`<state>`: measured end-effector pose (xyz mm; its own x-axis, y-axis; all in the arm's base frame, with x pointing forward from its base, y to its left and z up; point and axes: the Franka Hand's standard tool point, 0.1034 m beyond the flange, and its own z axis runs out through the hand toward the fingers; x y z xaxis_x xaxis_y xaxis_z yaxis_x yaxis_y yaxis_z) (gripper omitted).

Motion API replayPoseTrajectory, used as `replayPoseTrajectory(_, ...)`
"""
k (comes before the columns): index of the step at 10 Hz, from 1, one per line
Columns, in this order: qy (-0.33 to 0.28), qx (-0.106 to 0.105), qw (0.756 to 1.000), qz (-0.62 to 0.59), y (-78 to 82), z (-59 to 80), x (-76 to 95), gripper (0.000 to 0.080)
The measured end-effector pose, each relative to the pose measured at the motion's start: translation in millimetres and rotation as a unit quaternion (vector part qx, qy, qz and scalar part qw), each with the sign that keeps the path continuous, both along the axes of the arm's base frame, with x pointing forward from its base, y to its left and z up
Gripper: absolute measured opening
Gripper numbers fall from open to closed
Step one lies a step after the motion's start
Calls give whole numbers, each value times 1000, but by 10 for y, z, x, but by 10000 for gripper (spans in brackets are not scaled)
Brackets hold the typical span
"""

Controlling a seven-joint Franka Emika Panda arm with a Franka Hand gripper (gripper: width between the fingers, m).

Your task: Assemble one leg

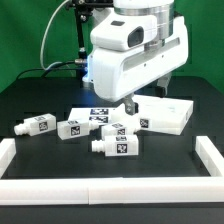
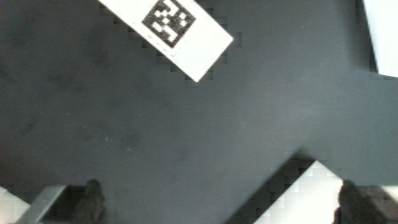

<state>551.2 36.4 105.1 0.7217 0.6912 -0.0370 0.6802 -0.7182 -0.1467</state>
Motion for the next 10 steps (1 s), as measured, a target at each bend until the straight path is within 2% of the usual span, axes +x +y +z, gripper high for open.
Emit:
replayPoseTrajectory(4, -2, 0, 1000, 4, -24, -18, -5, 649)
replayPoseTrajectory(6, -27, 3, 997, 74, -236, -211, -128, 649)
replayPoseTrajectory(7, -43, 3, 993, 108, -281, -307, -193, 649)
replayPoseTrajectory(9, -63, 0, 987, 145, -295, -449, -263, 649)
replayPoseTrajectory(10, -61, 0, 988, 143, -293, -447, -263, 649)
